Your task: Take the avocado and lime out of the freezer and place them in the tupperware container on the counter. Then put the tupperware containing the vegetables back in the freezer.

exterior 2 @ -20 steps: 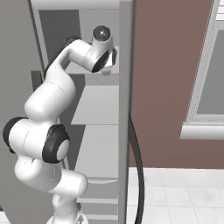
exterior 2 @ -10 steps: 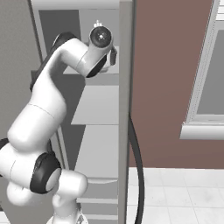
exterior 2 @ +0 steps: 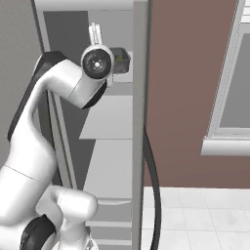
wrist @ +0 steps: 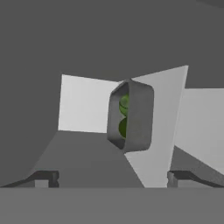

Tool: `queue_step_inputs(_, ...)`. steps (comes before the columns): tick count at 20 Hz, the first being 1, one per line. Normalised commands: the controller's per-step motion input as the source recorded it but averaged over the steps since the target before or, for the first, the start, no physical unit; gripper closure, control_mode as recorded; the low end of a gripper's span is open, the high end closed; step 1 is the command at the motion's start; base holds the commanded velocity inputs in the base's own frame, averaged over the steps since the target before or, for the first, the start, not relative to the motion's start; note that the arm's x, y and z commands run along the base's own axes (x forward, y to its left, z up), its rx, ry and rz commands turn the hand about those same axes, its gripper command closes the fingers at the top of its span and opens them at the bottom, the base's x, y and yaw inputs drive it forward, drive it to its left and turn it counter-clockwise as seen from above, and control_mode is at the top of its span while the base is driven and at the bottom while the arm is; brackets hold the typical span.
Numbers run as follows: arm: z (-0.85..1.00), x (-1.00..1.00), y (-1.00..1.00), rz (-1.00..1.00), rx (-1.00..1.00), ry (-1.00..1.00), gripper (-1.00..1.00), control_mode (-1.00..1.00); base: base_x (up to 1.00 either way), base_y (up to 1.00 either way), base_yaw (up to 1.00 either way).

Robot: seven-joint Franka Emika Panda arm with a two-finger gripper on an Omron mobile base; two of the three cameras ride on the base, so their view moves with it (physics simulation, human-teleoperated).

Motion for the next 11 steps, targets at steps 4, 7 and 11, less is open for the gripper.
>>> queue_step_inputs(4,0.0,-1.0,0.12,0.0,0.0,-0.02,-1.0,-1.0,0.0,0.0,0.0)
queue_step_inputs(7,-0.06,-1.0,0.1,0.0,0.0,0.0,-1.0,-1.0,0.0,0.0,0.0)
queue_step_inputs(11,-0.21,-1.0,0.12,0.0,0.0,0.08,-1.0,-1.0,0.0,0.0,0.0)
